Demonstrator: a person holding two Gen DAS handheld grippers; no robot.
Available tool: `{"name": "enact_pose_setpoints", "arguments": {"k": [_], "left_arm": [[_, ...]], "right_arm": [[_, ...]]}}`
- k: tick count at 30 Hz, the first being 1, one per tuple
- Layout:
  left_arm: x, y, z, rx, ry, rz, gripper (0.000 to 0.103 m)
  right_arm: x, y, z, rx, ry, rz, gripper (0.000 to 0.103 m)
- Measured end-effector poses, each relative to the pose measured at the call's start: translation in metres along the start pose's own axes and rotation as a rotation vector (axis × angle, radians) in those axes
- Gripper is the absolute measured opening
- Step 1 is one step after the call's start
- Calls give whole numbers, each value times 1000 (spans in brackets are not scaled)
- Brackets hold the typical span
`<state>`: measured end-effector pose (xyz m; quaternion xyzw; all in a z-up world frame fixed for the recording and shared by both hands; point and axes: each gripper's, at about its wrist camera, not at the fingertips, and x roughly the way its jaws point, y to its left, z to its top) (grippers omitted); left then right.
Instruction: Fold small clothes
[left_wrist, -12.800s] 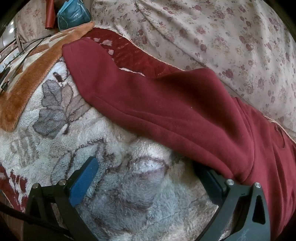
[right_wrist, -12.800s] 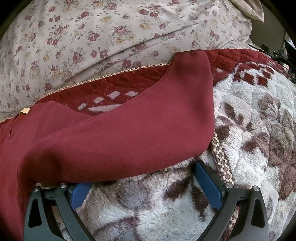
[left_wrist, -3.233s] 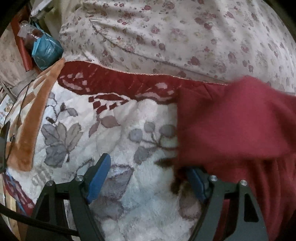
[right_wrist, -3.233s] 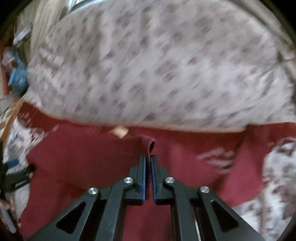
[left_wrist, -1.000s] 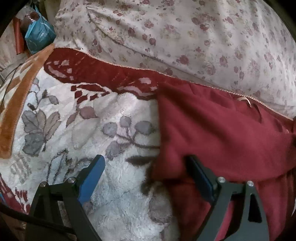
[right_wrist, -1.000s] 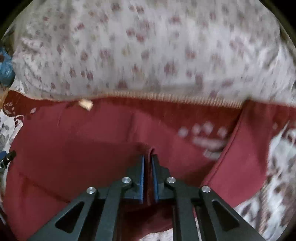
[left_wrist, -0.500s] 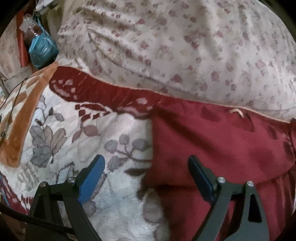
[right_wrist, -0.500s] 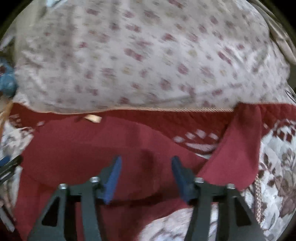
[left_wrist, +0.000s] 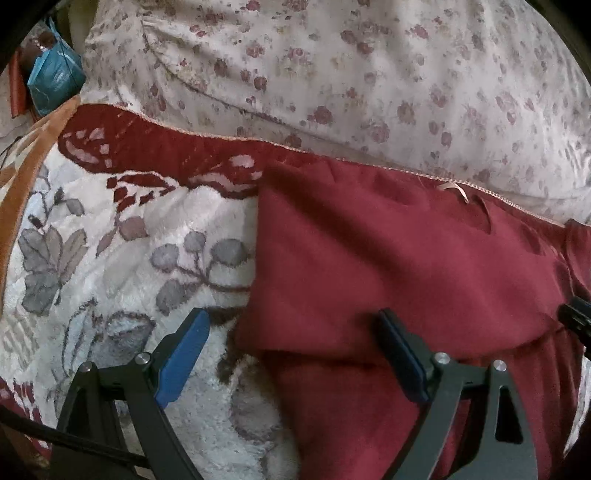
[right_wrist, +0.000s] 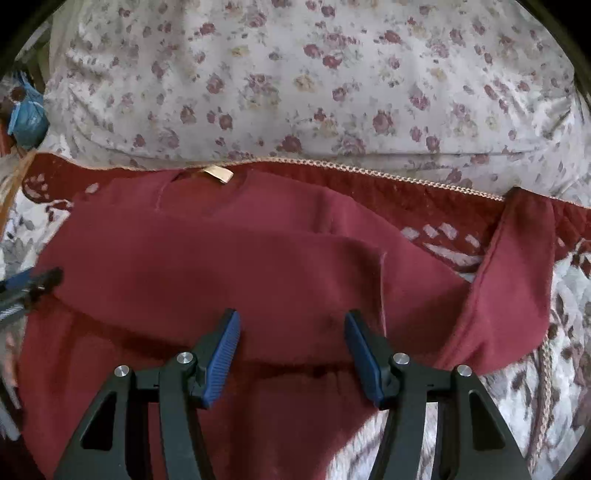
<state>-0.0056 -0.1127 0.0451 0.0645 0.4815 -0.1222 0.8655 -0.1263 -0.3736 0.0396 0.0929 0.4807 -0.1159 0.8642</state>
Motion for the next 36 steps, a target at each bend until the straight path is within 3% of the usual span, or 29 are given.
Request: {"name": "enact_pose_setpoints", "arguments": {"k": [9,13,17,21,24,29,36], "left_arm": [[-22,-8,3,24,-71,-23,90],[-9,-11,0,45,-18,2,90],[-7,-7,0,16,-4,-16,90],[-6,-6,0,14,1,-16,90],[-6,-8,1,21,-2,-11,90],[-6,-9,1,29,-3,-9,90],[-4,-10,4,34,-15,4,90]], "right_arm": [[-16,-20,-16,38,14,20,65],[2,-28,-19,84,55,45,65],[-18,-46,-8,128,10,102,65],[-36,-96,9,233,-68,12,79],[-31,-140,21,328,-80,-52,79],[11,-203,34,439,-13,-138,79],[56,-243,57,521,0,-193,79]]}}
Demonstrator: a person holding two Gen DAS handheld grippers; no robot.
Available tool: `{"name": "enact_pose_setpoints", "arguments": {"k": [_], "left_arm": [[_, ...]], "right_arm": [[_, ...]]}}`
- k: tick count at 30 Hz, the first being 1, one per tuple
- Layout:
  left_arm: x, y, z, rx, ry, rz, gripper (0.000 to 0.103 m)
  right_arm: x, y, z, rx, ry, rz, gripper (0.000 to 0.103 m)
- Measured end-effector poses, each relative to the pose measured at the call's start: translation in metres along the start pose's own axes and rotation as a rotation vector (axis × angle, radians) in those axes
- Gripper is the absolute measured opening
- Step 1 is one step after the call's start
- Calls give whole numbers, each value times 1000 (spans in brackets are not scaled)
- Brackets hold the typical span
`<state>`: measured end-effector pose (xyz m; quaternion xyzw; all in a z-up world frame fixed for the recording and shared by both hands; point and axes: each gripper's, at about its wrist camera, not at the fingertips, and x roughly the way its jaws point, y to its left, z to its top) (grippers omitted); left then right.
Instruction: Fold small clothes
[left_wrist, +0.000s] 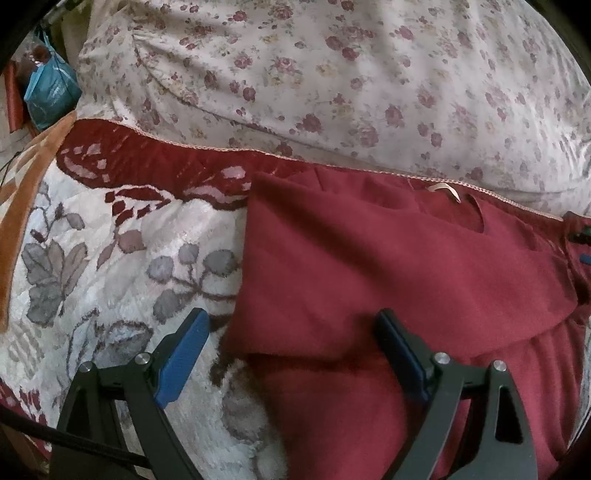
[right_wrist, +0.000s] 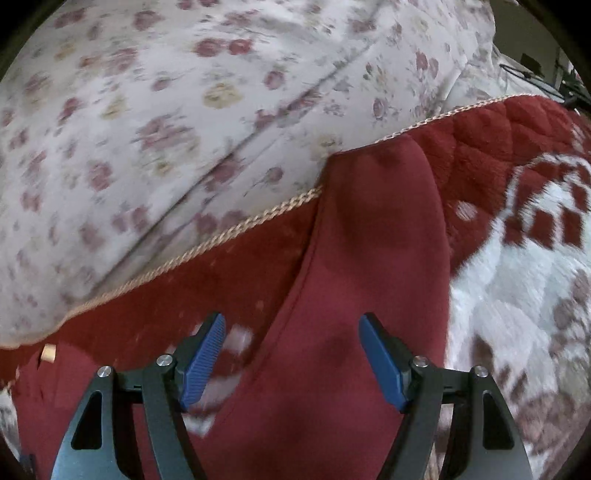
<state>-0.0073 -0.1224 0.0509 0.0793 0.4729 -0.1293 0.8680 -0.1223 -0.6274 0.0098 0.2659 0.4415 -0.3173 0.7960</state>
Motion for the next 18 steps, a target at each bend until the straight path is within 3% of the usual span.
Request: {"name": "enact_pose_setpoints", "arguments": {"k": [5,7,8,9,13,15,18], "left_arm": [[4,1,1,0,10,-6,90],[5,0,2,0,10,-5,90],[5,0,2,0,11,-5,90],[6,0,3,0,11,-5,90],[3,2,4,-2,1,-2,90],[-2,5,6,-17,-15,-3,90],[-10,14,9,-59,-44,-10,90]], "right_arm": [[32,-2,20,13,-2,-51,76],[34,-3,23,6,-18,-76,54],[33,-3,24,-9,-26,-99,22],[32,-5,25,-9,-25,-87,8],[13,-21,30,17,-30,0,7],[-11,-23,32,8,-59,91,2],[-67,-5,28,-76,-122,210,2]]}}
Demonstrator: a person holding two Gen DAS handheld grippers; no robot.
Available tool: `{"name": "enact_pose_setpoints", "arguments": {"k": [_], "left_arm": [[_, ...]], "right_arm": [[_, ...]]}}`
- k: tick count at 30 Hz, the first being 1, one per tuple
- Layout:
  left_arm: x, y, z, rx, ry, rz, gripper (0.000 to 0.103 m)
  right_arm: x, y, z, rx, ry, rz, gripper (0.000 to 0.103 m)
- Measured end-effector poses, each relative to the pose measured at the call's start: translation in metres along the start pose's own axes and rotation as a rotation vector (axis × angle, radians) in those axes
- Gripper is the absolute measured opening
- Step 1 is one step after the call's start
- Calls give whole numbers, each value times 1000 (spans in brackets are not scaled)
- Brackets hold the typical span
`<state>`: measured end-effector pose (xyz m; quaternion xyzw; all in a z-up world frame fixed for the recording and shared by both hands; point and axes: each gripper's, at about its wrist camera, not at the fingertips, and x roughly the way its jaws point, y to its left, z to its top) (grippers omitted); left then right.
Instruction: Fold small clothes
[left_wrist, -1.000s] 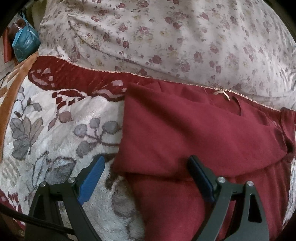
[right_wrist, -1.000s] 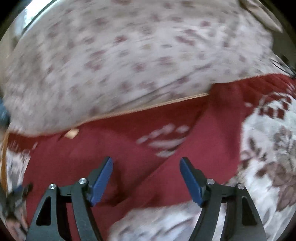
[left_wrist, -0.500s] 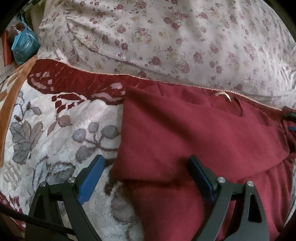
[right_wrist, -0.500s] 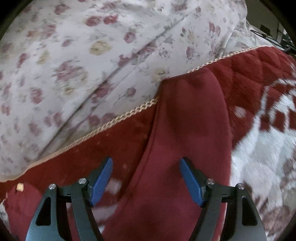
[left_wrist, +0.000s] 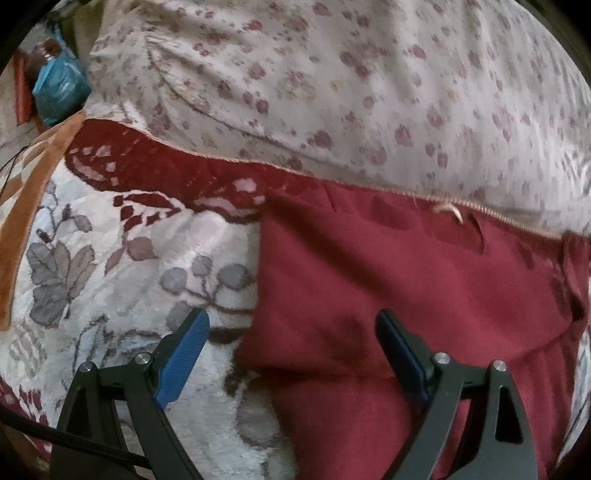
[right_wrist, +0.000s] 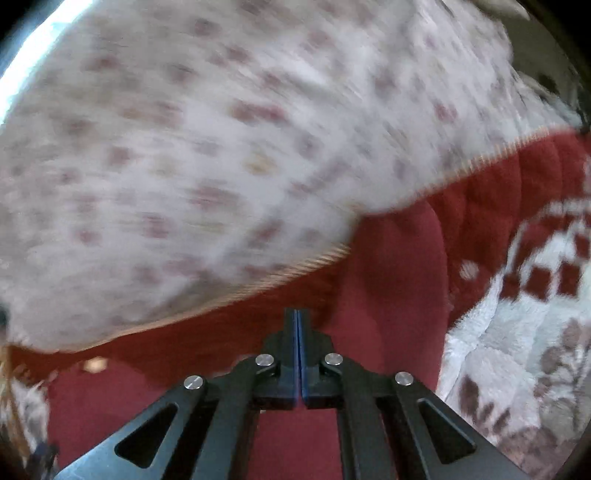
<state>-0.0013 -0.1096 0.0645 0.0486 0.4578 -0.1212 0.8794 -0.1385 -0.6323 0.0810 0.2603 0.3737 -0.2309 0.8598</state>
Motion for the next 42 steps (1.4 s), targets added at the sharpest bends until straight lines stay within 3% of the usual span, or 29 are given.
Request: {"name": "enact_pose_setpoints", "arguments": {"k": [3,5,6,7,9,10,16,21,25,26,28,29,30,35,38,42], "left_arm": [[-6,7,0,-31,-10,-9,90],[-9,10,-1,-44,-13,-10,90],[-10,11,-1,-47,-13,-12,90],[-12,12,-2,-49,-13,-13,90],[-15,14,-4,-50,-15,-15,90],[-15,15,-5,-50,-16,-15,90],[-6,14,-3,-55,8,-16,90],[7,-2,-5,13,36,-1,90],[15,-10,-6,60,42,27,90],[16,-10,-5,59,44,28,90],[15,-8,-5,43,43,21,90],[14,-6,-4,38,41,21,90],[12,-5,-3,33,38,23,90],[3,1,1,-4,14,9,90],[-3,5,2,-21,-1,7,90],[-11,12,4,-59,-22,-3,90]], "right_arm": [[-44,43,1,-120,-60,77,2],[-63,72,-1,-197,-93,59,2],[-62,80,-3,-202,-90,29,8],[-56,82,-4,-188,-73,9,15],[-38,73,-5,-123,-31,-18,60],[-26,65,-7,-96,-10,-40,63],[35,12,-26,-25,95,-243,63],[74,-22,-21,61,121,-275,63],[92,-21,-15,4,94,-298,65],[94,-20,-13,-10,99,-301,64],[92,-25,-10,-5,97,-301,46],[88,-31,-8,2,98,-314,16],[82,-38,-6,22,99,-296,7],[32,-53,1,98,41,-142,7],[-15,-34,8,54,-21,-38,7],[-76,22,14,-68,-85,120,7]]}}
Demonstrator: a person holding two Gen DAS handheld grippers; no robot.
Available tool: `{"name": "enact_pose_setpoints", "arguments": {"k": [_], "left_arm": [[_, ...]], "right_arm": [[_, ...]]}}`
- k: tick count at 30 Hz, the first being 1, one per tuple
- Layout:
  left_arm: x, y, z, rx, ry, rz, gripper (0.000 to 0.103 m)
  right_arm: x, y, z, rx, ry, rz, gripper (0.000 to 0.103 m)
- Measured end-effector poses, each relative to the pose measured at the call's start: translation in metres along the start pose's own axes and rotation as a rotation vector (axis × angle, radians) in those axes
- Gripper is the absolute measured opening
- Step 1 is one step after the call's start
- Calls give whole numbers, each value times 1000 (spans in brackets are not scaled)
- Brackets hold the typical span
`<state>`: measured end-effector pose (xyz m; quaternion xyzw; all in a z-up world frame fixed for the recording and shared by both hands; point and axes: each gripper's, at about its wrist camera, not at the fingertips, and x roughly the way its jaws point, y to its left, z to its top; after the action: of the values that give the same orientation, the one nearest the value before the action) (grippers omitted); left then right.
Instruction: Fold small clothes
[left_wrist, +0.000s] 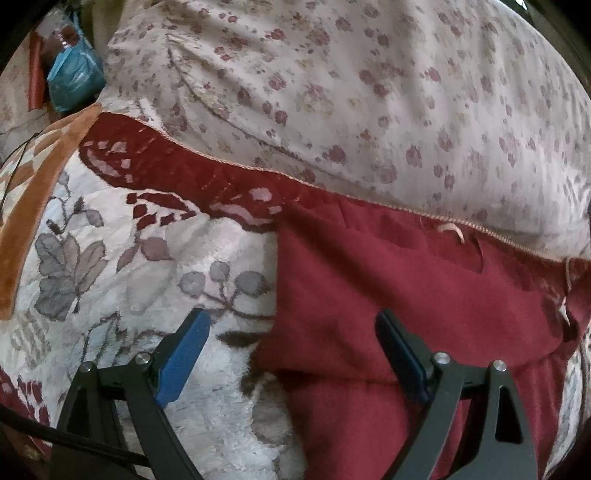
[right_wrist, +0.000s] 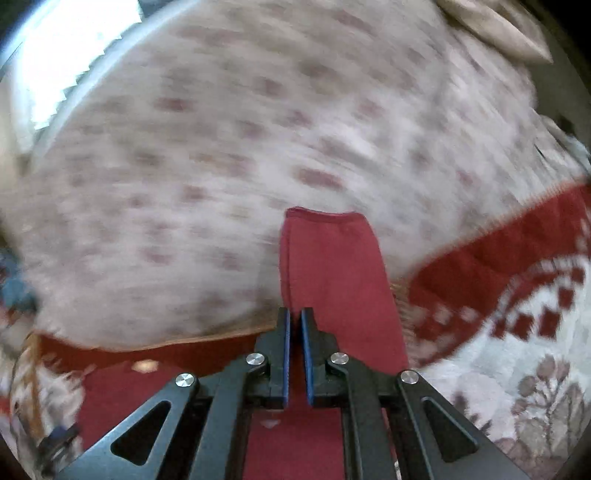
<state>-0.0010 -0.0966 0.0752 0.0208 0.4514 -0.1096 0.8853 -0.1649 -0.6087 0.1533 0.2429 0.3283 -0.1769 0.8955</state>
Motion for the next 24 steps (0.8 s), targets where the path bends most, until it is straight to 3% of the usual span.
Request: {"name": "enact_pose_setpoints", "arguments": {"k": [6,9,15,19,22,24], "left_arm": [[-11,17,4,-70,-30,-13,90],[-15,29,7,-120,-46,-22,90],[-14,47,11,-194,-48,-40,90],[-12,44,11,-181,-33,-59,90],[-13,36,12,-144,-41,-97,90],[-15,26,12,-102,-47,-120,90]], "right_arm": [[-43,134,-2,-259,1,256,7],[-40,197,-29,-355,49,367,7],[37,279,-124,-431,270,488,7],[102,299,-200,-493,477,424,10],[87,288,-208,-497,452,430,25],[66,273,-198,-468,430,430,66]]}}
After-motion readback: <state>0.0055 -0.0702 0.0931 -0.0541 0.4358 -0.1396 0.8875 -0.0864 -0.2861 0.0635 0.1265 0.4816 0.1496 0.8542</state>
